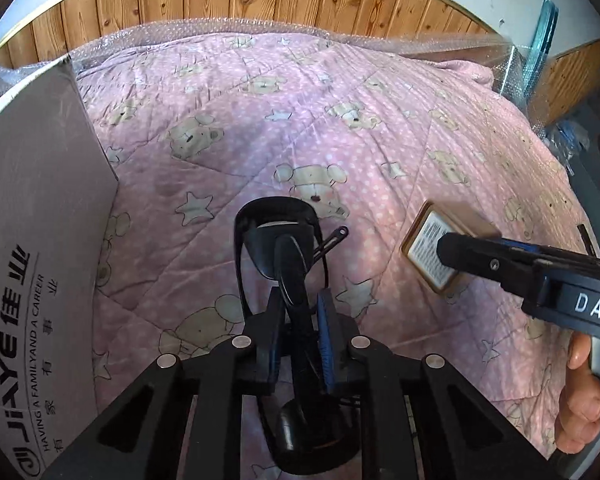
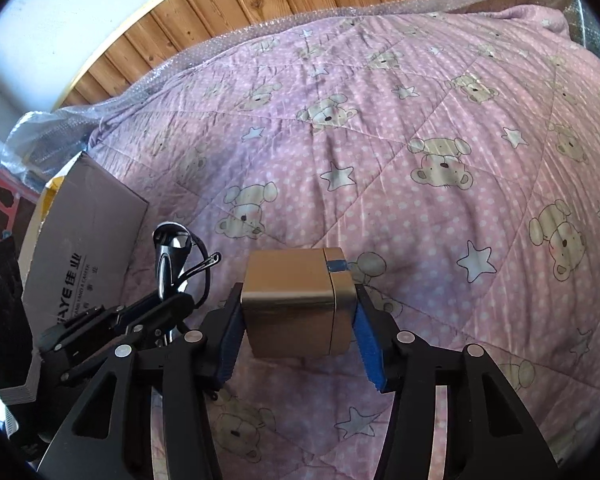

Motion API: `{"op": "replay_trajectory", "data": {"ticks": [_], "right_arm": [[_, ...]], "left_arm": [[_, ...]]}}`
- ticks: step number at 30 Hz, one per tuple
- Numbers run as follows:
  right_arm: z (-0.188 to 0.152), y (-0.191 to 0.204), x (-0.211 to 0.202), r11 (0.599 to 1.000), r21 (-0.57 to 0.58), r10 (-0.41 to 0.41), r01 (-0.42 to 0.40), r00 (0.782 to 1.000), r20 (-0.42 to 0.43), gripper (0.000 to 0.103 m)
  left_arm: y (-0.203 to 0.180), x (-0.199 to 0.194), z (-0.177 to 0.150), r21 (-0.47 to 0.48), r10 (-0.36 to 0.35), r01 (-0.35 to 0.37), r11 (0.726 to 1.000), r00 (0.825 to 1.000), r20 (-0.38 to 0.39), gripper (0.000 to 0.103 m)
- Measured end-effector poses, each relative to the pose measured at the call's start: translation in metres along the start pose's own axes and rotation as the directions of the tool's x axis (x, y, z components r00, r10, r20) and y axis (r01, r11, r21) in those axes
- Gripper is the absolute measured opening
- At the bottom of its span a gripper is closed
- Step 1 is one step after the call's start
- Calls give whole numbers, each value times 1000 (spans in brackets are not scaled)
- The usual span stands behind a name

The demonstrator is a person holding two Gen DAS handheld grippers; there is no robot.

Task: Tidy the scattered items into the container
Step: 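Lift and carry the glasses and gold cube with both tools over the cardboard box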

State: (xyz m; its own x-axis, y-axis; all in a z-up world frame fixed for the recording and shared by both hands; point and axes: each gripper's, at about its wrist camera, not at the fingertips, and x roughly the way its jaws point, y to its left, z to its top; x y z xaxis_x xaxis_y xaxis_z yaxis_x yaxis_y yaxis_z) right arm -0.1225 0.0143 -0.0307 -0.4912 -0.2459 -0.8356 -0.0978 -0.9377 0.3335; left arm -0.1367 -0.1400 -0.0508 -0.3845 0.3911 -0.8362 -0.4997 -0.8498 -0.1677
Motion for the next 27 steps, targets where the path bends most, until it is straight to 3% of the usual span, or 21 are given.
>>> {"op": "replay_trajectory", "data": {"ticks": [6, 14, 21, 27], "right_arm": [[-2, 2, 3, 1000, -2, -3, 3, 1000, -6, 53], [2, 10, -13, 1000, -29, 5, -4, 999, 42, 53], [3, 17, -18, 999, -53, 3, 0, 998, 64, 53], [0, 28, -31, 996, -91, 9, 1, 994, 111, 53]], "left_arm": [[-6, -23, 7, 2, -50, 50, 999, 997, 50, 11], [2, -21, 9, -41, -61, 62, 997, 998, 15, 11], [5, -43, 17, -66, -89, 94, 993, 993, 74, 11], [3, -60, 21, -68, -67, 75, 995, 991, 114, 11]]}}
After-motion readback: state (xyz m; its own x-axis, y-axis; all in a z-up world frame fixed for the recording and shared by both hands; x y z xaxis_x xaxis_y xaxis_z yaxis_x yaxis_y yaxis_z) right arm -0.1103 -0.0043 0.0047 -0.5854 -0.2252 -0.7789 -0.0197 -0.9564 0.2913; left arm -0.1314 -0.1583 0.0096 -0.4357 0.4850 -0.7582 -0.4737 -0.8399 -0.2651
